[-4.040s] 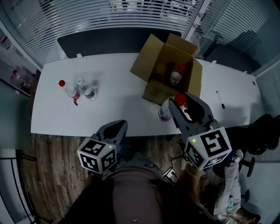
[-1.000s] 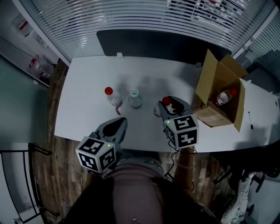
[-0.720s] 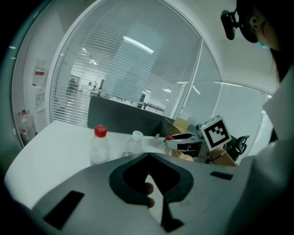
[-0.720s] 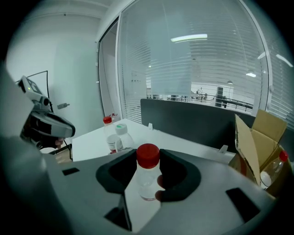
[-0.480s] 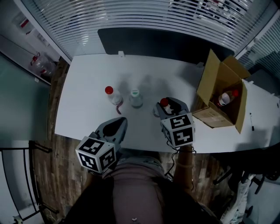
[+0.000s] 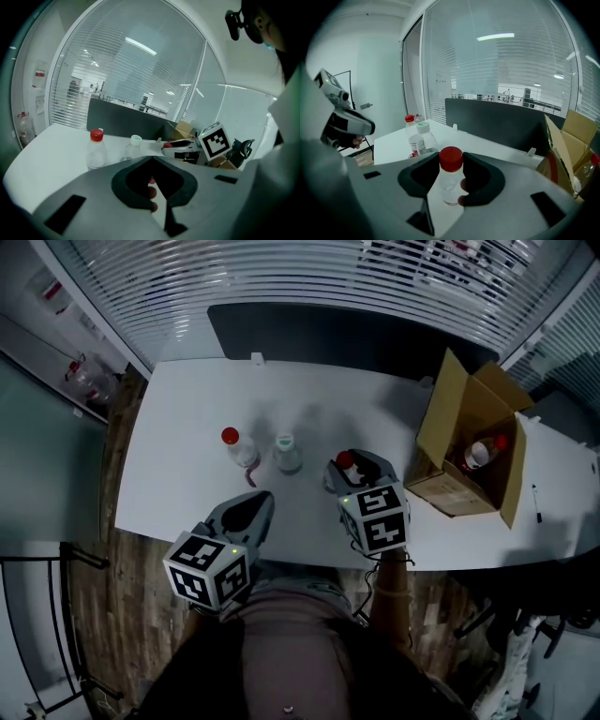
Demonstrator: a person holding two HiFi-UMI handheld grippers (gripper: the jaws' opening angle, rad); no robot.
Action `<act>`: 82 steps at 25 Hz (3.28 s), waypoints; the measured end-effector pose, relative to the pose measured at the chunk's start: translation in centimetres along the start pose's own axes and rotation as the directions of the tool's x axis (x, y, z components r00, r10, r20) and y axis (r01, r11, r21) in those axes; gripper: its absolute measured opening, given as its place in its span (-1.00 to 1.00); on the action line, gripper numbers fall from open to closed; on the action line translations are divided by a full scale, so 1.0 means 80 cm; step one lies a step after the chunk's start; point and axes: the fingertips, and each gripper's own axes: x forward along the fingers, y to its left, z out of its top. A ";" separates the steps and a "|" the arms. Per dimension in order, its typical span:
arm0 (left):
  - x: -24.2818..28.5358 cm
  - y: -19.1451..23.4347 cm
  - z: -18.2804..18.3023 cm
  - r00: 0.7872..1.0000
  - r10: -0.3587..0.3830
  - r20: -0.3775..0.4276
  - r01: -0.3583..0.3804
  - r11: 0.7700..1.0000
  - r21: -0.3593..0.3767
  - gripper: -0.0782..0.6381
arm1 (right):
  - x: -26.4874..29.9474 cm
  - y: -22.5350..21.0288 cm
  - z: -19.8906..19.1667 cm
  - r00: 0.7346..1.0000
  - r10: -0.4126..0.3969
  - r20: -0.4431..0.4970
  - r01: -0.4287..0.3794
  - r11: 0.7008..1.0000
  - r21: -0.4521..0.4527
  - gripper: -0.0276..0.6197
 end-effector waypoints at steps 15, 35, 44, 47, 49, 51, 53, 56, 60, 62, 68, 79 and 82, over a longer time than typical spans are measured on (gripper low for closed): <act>-0.002 -0.030 0.003 0.999 0.001 0.040 -0.001 1.000 -0.011 -0.76 | -0.006 -0.002 -0.018 0.999 0.026 -0.026 -0.026 1.000 0.004 -0.38; -0.033 -0.127 -0.032 0.995 0.032 0.098 -0.028 0.999 -0.046 -0.76 | -0.116 -0.003 -0.054 0.999 0.053 0.010 -0.053 0.998 -0.044 -0.39; -0.040 -0.186 -0.056 0.994 0.027 0.108 -0.022 0.999 -0.045 -0.76 | -0.182 -0.010 -0.082 0.997 0.065 0.029 -0.064 0.997 -0.038 -0.53; -0.040 -0.200 -0.061 0.994 0.028 0.110 -0.023 0.999 -0.042 -0.76 | -0.203 -0.014 -0.088 0.998 0.051 0.039 -0.049 0.997 -0.055 -0.63; -0.041 -0.209 -0.065 0.994 0.028 0.110 -0.024 0.999 -0.038 -0.76 | -0.217 -0.016 -0.092 0.998 0.043 0.049 -0.040 0.998 -0.058 -0.68; -0.041 -0.217 -0.069 0.994 0.029 0.108 -0.025 0.999 -0.033 -0.76 | -0.230 -0.019 -0.097 0.998 0.037 0.057 -0.034 0.998 -0.058 -0.70; -0.041 -0.226 -0.072 0.994 0.028 0.108 -0.026 0.999 -0.026 -0.76 | -0.243 -0.021 -0.102 0.997 0.035 0.066 -0.031 0.998 -0.056 -0.71; -0.043 -0.239 -0.078 0.994 0.025 0.108 -0.023 1.000 -0.021 -0.76 | -0.261 -0.023 -0.111 0.997 0.029 0.071 -0.026 0.998 -0.051 -0.72; -0.042 -0.257 -0.087 0.994 0.018 0.106 -0.017 1.000 -0.013 -0.76 | -0.285 -0.024 -0.125 0.996 0.029 0.080 -0.026 0.999 -0.037 -0.74; -0.040 -0.266 -0.091 0.995 0.011 0.103 -0.010 1.000 -0.008 -0.76 | -0.297 -0.027 -0.130 0.996 0.025 0.087 -0.023 0.999 -0.024 -0.75; -0.036 -0.289 -0.097 0.995 -0.005 0.099 0.004 1.000 0.014 -0.76 | -0.325 -0.035 -0.148 0.996 -0.007 0.092 0.007 1.000 -0.004 -0.78; -0.038 -0.304 -0.099 0.996 -0.003 0.092 -0.002 0.999 0.052 -0.76 | -0.342 -0.038 -0.162 0.993 -0.025 0.115 0.024 1.000 0.005 -0.80; -0.036 -0.304 -0.100 0.996 -0.001 0.086 -0.004 0.998 0.061 -0.76 | -0.344 -0.038 -0.165 0.994 -0.031 0.108 0.031 0.999 0.008 -0.80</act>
